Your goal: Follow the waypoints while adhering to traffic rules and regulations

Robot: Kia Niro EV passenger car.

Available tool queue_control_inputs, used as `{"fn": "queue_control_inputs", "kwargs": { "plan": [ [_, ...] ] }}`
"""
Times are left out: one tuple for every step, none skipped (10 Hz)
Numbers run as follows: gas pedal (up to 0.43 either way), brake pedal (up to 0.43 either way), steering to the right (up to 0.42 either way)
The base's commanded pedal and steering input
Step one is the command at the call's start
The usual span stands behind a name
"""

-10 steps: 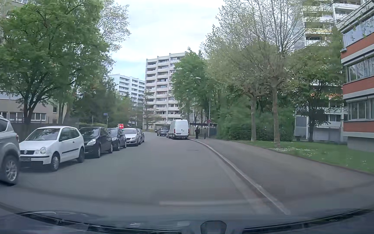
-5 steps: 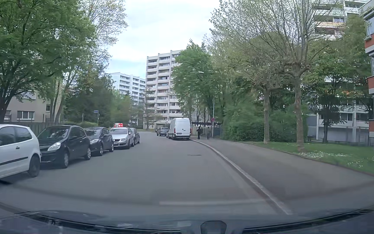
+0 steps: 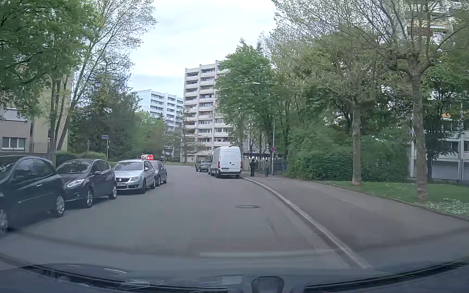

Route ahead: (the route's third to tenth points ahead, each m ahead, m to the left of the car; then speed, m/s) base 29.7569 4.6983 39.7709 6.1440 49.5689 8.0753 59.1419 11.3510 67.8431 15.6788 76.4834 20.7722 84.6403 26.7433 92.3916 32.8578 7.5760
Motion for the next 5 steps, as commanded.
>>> {"fn": "queue_control_inputs", "kwargs": {
  "plan": [
    [0.039,0.0,-0.006],
    [0.039,0.0,-0.006],
    [0.039,0.0,-0.007],
    [0.039,0.0,-0.008],
    [0.039,0.0,-0.008]
  ]
}}
